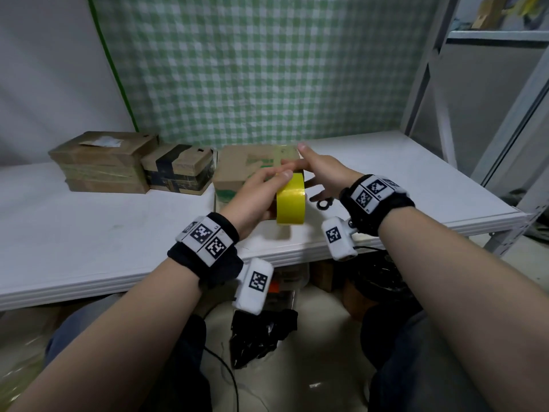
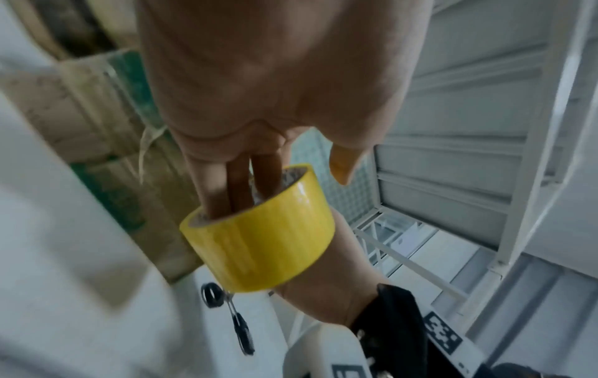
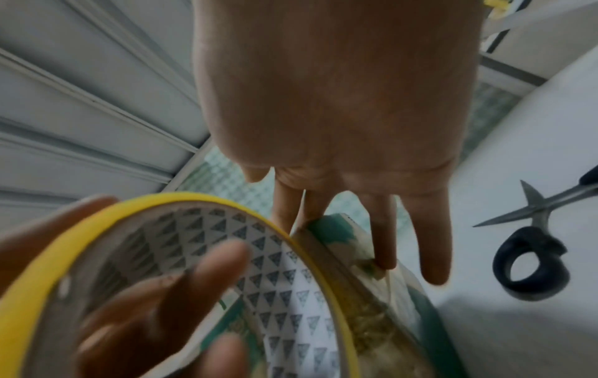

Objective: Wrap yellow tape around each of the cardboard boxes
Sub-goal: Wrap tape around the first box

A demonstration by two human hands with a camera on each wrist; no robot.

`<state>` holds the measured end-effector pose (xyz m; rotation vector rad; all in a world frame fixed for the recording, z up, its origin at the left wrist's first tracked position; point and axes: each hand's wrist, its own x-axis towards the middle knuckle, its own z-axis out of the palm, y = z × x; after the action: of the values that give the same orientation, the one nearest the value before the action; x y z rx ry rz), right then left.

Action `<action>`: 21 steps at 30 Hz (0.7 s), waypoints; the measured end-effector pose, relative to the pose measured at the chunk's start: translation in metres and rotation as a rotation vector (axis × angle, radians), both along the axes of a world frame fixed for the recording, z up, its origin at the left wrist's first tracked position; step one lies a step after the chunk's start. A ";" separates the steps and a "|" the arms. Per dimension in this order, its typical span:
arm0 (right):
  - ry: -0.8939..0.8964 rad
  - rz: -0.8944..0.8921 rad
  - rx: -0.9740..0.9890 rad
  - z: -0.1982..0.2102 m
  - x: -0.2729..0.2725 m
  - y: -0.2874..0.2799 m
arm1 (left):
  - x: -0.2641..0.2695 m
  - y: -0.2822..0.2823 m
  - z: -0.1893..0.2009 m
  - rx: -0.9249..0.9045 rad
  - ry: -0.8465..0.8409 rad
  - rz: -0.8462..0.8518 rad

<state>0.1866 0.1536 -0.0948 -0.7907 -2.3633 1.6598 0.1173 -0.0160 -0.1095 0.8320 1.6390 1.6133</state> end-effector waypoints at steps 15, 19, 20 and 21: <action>-0.129 0.038 0.228 0.004 0.000 -0.009 | 0.013 -0.006 -0.013 -0.296 -0.009 0.076; -0.109 0.057 0.237 0.002 0.000 -0.009 | 0.011 -0.010 -0.006 -0.293 -0.083 0.071; -0.101 0.072 0.245 0.001 0.000 -0.008 | 0.011 -0.011 -0.004 -0.294 -0.086 0.073; -0.092 0.091 0.250 0.000 0.000 -0.008 | 0.011 -0.012 -0.003 -0.297 -0.087 0.074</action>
<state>0.1865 0.1458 -0.0948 -0.7375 -2.6386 1.3454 0.1284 -0.0276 -0.1127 0.5473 1.8077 1.3875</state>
